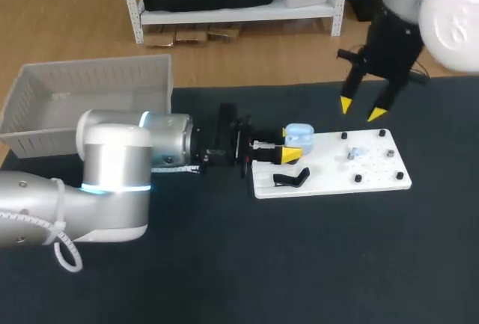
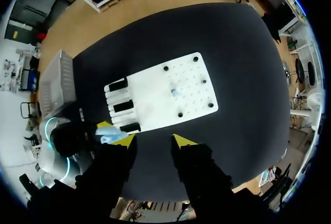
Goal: Pick up each earbud case from the left stands, insert the matching earbuds, close the lid, and place the case in the box.
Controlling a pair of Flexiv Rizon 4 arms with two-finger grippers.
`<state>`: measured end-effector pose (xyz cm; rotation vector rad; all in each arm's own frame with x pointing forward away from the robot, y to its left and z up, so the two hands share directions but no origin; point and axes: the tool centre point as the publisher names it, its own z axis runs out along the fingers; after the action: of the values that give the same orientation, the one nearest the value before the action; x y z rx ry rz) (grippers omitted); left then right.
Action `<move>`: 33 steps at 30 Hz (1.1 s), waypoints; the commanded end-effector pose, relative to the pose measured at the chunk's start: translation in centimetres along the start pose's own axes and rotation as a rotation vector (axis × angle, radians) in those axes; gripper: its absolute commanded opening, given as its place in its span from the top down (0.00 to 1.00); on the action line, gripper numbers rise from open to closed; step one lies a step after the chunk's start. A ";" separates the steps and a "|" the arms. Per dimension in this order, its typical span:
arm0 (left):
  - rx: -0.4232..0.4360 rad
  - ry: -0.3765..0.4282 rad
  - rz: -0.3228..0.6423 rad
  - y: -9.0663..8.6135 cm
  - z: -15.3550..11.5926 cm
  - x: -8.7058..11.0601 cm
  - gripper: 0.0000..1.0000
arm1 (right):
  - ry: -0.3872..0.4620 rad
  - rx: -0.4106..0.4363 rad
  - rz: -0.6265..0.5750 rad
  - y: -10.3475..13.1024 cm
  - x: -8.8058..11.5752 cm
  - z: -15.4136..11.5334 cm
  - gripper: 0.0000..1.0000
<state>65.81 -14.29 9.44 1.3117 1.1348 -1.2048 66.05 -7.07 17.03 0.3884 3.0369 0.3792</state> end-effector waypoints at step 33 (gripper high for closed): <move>-0.033 -0.003 0.008 -0.9 -0.5 -0.2 1.00 | -0.018 -0.043 -0.280 -5.0 -3.5 10.4 0.58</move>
<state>65.18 -13.71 9.64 1.2950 1.1415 -1.1860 69.12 -9.97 6.11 -0.0276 3.0049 0.3984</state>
